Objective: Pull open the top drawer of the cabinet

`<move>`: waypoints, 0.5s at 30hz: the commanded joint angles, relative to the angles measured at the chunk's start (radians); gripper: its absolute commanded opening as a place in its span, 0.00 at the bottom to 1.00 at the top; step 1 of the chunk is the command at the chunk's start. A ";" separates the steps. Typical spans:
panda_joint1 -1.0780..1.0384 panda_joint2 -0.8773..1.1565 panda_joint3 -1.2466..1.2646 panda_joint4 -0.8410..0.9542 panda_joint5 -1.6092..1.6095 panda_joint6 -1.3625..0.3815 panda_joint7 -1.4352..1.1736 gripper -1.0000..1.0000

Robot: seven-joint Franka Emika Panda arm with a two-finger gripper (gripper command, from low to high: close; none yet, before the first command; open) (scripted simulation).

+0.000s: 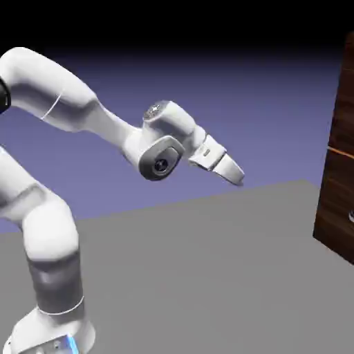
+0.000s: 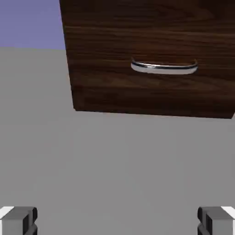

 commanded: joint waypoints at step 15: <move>-0.153 0.452 0.188 0.544 -0.019 0.143 -0.627 0.50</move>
